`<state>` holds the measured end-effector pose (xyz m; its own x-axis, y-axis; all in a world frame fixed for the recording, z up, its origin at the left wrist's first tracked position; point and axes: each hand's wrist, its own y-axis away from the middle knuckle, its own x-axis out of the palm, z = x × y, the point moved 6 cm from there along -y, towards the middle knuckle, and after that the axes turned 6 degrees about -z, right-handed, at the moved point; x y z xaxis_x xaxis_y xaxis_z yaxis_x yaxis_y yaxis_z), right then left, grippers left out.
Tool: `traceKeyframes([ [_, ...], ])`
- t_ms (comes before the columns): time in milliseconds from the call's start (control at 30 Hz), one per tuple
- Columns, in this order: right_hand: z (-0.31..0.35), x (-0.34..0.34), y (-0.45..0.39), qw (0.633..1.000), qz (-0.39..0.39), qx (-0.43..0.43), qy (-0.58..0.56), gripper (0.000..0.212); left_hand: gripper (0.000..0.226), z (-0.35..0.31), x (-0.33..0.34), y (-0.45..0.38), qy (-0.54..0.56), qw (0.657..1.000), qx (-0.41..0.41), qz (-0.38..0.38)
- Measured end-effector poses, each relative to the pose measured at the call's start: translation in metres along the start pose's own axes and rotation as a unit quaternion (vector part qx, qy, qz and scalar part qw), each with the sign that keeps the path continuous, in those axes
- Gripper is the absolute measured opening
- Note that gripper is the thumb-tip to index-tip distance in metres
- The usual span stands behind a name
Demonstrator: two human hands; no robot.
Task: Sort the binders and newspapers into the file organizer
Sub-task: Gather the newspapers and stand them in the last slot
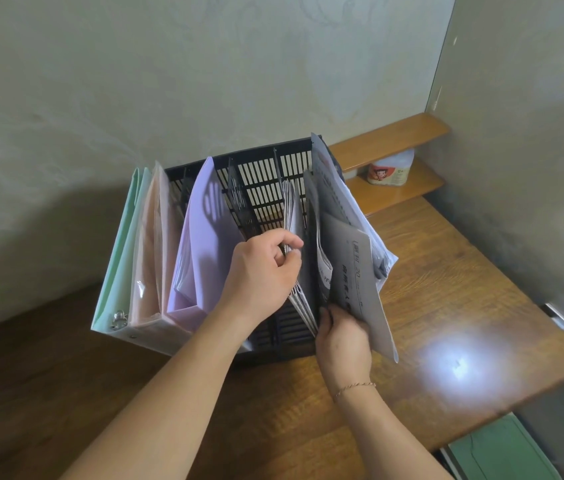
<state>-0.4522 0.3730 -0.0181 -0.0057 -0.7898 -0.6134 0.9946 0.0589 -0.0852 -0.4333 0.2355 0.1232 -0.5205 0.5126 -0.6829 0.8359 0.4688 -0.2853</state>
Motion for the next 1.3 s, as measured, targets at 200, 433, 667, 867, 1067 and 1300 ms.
traceKeyframes([
  [200,0.023,-0.013,0.014,0.979,-0.01,-0.153,0.137,0.016,0.019,-0.005,-0.001,0.002,0.035,0.999,0.008,-0.015],
  [433,0.017,-0.015,0.031,0.965,-0.004,-0.189,0.179,0.018,0.041,-0.009,0.0,-0.003,0.017,0.999,0.024,-0.023],
  [667,0.005,-0.002,0.028,0.964,0.041,-0.158,0.211,0.019,0.022,-0.009,0.006,-0.004,0.004,0.999,0.044,-0.008],
  [867,0.015,-0.018,0.025,0.986,-0.015,-0.14,0.088,0.026,0.012,-0.008,0.006,-0.004,-0.014,0.999,0.039,-0.008],
  [1067,-0.002,-0.008,0.037,0.982,0.043,-0.171,0.067,0.024,0.011,-0.005,0.006,-0.005,-0.031,0.999,0.041,0.01],
  [1300,-0.074,-0.063,0.066,0.995,0.037,-0.09,0.037,0.025,0.014,-0.007,0.006,-0.005,-0.047,0.997,0.05,0.042],
])
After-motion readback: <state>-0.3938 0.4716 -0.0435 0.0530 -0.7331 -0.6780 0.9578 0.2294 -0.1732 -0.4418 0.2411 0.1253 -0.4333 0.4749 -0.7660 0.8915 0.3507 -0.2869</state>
